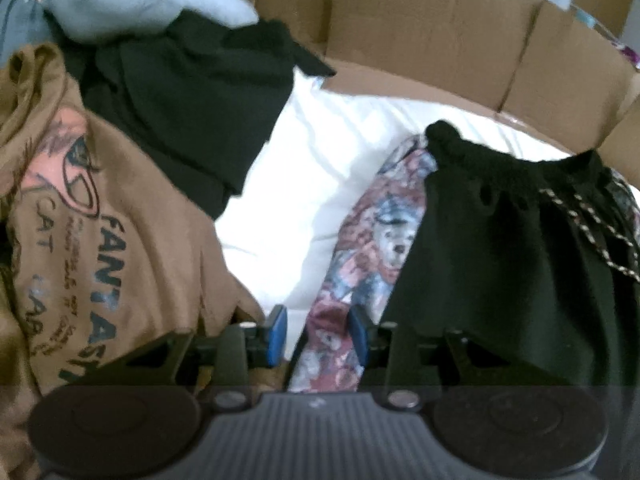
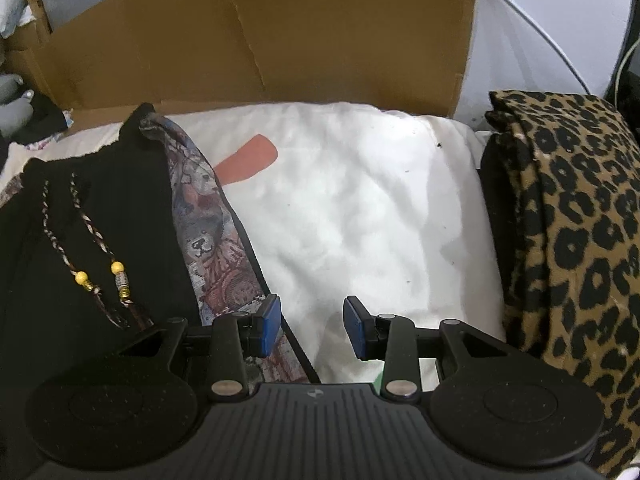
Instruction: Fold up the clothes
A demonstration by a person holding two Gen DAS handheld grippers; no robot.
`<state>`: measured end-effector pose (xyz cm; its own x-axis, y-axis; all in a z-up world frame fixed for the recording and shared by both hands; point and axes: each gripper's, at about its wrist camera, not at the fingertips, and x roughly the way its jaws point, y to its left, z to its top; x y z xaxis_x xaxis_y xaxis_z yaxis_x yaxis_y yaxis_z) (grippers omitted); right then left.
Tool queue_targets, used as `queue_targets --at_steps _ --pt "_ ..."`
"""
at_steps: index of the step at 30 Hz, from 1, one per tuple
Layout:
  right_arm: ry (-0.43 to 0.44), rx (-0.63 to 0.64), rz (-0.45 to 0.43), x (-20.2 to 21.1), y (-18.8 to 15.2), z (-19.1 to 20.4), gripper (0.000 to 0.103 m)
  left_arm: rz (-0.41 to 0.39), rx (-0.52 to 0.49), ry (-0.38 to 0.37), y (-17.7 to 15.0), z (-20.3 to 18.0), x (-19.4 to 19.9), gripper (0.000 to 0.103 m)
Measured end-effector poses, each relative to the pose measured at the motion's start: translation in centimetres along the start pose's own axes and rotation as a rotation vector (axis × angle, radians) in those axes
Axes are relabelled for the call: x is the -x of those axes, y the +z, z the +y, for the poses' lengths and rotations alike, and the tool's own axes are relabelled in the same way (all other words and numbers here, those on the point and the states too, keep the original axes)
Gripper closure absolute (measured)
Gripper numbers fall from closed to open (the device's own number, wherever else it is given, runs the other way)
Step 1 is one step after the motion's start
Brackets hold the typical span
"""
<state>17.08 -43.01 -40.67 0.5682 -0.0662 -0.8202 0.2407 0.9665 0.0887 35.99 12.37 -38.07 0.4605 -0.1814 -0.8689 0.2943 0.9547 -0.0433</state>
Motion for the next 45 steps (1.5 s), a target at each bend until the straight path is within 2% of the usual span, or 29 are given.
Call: queue_targets --at_steps 3,6,8,9,10,11,12,14,18,24,26,28,31,32,33,39,45 --pt "0.022 0.002 0.049 -1.3 0.1 0.2 0.061 0.040 0.024 -0.029 -0.3 0.4 -1.2 0.067" --pt "0.040 0.002 0.100 -1.8 0.1 0.5 0.062 0.042 0.023 -0.035 -0.5 0.4 -1.5 0.067" --pt "0.035 0.023 0.113 -1.9 0.0 0.8 0.062 0.051 0.016 -0.039 -0.6 0.3 -1.6 0.072" --pt "0.033 0.034 0.120 -2.0 0.0 1.0 0.063 0.056 0.006 -0.040 -0.5 0.2 -1.6 0.078" --pt "0.037 0.044 0.123 -2.0 0.0 1.2 0.066 0.061 -0.004 -0.040 -0.4 0.1 -1.5 0.091" --pt "0.040 0.053 0.127 -2.0 -0.1 1.4 0.077 0.061 -0.022 -0.032 -0.4 -0.2 -1.4 0.096" --pt "0.044 0.064 0.130 -2.0 -0.1 1.6 0.089 0.059 -0.041 -0.023 -0.4 -0.4 -1.2 0.096" --pt "0.037 0.113 0.130 -2.0 -0.3 2.2 0.099 0.041 -0.074 0.008 -0.5 -0.8 -0.8 0.097" --pt "0.004 0.136 0.113 -1.5 -0.4 2.5 0.103 0.013 -0.072 0.044 -0.6 -0.7 -0.6 0.097" --pt "-0.034 0.127 0.101 -1.9 -0.3 2.3 0.103 0.016 -0.110 0.052 -1.3 -0.7 -2.0 0.094" --pt "-0.028 0.110 0.106 -1.9 -0.1 2.2 0.102 0.015 -0.079 0.049 -1.0 -0.4 -1.7 0.085" --pt "-0.007 0.081 0.099 -1.5 0.2 1.9 0.100 -0.020 -0.080 0.052 -0.8 -0.4 -0.8 0.083" --pt "0.019 0.066 0.042 -0.3 0.9 1.8 0.086 -0.064 -0.060 0.027 -0.2 -0.5 0.2 0.080" --pt "0.026 0.060 0.026 0.0 1.2 1.8 0.072 -0.075 -0.050 0.022 0.2 -0.6 0.3 0.079" --pt "0.032 0.049 0.015 0.0 1.5 1.8 0.068 -0.085 -0.039 0.017 0.5 -0.6 0.4 0.078" --pt "0.056 0.084 -0.010 -1.0 3.7 3.3 0.068 -0.112 -0.019 -0.020 2.5 -1.5 -0.4 0.078" --pt "0.086 0.119 -0.003 -2.7 5.2 5.1 0.068 -0.041 -0.126 -0.013 3.6 -2.9 -2.9 0.077"
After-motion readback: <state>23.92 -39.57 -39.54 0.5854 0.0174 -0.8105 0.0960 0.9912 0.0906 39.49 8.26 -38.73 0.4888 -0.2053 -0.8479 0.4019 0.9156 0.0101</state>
